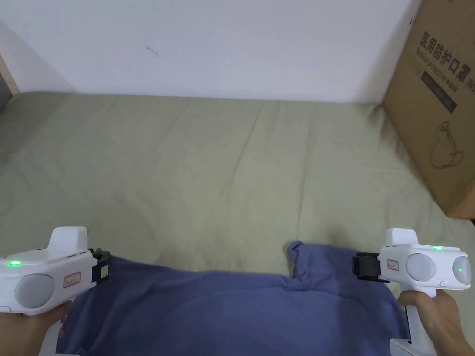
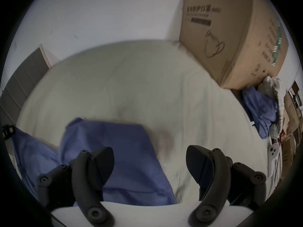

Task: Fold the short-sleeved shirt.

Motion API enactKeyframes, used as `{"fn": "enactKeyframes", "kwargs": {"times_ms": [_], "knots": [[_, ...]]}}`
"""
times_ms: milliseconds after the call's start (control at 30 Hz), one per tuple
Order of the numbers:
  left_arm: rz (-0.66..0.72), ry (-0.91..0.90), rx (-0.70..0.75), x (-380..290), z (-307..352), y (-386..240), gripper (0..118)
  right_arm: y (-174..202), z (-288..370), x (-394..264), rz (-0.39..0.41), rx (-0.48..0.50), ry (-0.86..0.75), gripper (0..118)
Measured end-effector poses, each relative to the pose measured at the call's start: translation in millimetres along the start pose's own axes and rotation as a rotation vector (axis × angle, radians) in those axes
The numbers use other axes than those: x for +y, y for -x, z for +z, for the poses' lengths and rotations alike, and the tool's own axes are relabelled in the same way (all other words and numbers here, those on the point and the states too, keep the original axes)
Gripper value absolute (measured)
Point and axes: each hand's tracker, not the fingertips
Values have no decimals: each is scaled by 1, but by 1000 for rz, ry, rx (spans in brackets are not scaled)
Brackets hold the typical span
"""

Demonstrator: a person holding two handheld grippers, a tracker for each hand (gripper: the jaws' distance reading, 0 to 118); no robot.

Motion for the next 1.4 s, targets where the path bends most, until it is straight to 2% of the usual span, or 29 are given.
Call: {"fn": "enactKeyframes", "kwargs": {"times_ms": [67, 133, 167, 200, 233, 267, 333, 433, 600, 733, 933, 1167, 1400], "knots": [[0, -5, -2, 1, 5, -1, 1, 1, -14, -4, -1, -15, 57, 75], [16, 6, -10, -2, 9, -2, 1, 4, -27, -9, 16, -11, 94, 52], [18, 8, -7, -2, 8, 0, 1, 5, -23, -14, -6, 8, 79, 48], [22, 10, -5, -4, 9, 1, 1, 7, -16, -15, -23, -4, 37, 38], [27, 11, -4, -5, 11, 1, 1, 5, -15, -14, -12, 6, 43, 5], [41, 23, -10, -7, 12, 1, 1, 5, -11, -14, -4, 10, 40, 0], [54, 24, -2, -11, 13, 7, 1, 7, 4, -15, 37, -3, -12, 0], [80, 23, 0, -18, 23, 10, 1, 8, 45, -18, 2, 40, -82, 0], [108, 6, 11, -28, 51, 12, 1, 2, 121, -37, 18, 92, -212, 0], [131, -11, 18, -40, 81, 15, 1, -4, 186, -73, 1, 134, -292, 0], [154, 0, 34, -78, 118, 23, 1, -16, 246, -141, -39, 175, -334, 0], [143, 73, 38, -144, 139, 19, 1, -30, 242, -219, -85, 178, -259, 0], [135, 162, 59, -204, 120, 24, 1, -31, 198, -273, -145, 75, -82, 0]]}}
